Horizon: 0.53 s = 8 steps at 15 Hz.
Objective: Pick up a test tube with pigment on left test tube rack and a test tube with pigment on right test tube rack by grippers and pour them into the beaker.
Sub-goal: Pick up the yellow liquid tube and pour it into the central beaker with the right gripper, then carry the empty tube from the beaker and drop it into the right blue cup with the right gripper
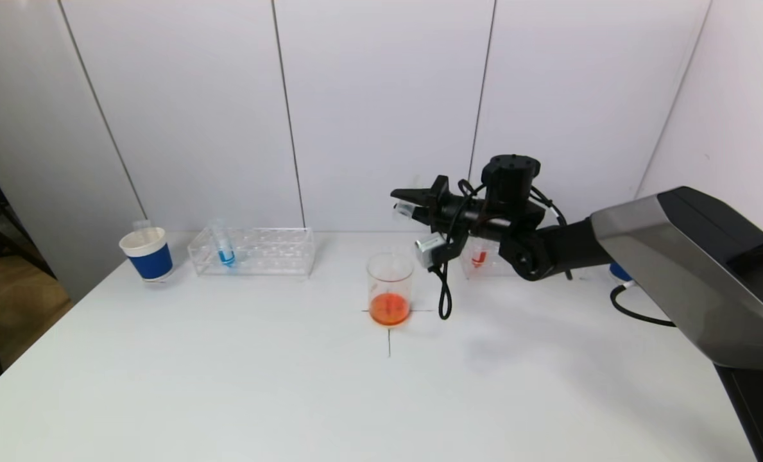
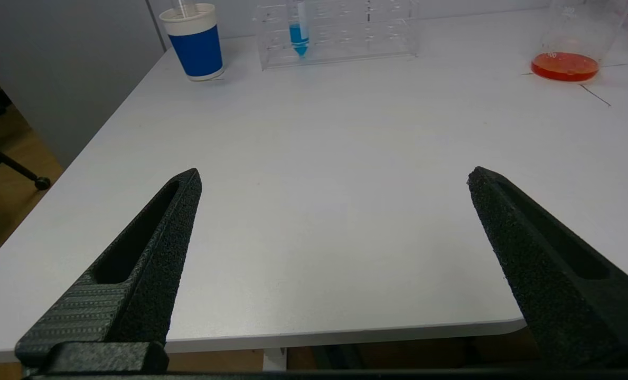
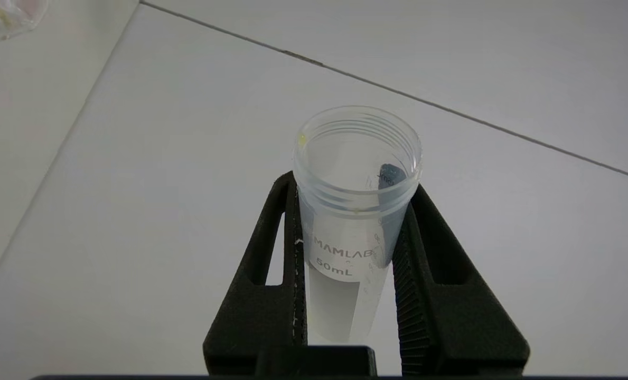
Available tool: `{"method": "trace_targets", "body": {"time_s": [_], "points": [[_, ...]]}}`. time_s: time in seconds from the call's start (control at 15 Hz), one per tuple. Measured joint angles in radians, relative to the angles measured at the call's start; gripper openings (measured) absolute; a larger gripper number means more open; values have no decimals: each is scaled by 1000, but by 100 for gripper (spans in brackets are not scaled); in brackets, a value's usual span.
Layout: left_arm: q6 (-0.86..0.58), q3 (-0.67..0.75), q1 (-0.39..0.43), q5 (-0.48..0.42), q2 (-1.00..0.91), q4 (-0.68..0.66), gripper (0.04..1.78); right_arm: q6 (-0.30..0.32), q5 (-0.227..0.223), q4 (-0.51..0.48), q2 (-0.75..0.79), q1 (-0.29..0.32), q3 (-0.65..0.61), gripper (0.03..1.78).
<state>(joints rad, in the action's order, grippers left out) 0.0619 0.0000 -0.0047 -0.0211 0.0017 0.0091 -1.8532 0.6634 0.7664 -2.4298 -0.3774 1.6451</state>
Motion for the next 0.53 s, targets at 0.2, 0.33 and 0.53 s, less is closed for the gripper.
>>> {"method": "trace_targets", "body": {"time_s": [0.2, 0.33, 0.53], "points": [[-1, 0, 0, 0, 0, 0, 176, 152, -43, -2, 3, 21, 40, 53], [-1, 0, 0, 0, 0, 0, 176, 254, -85, -20, 7, 37, 74, 53], [-1, 0, 0, 0, 0, 0, 176, 518, -174, -39, 36, 60, 106, 53]]}}
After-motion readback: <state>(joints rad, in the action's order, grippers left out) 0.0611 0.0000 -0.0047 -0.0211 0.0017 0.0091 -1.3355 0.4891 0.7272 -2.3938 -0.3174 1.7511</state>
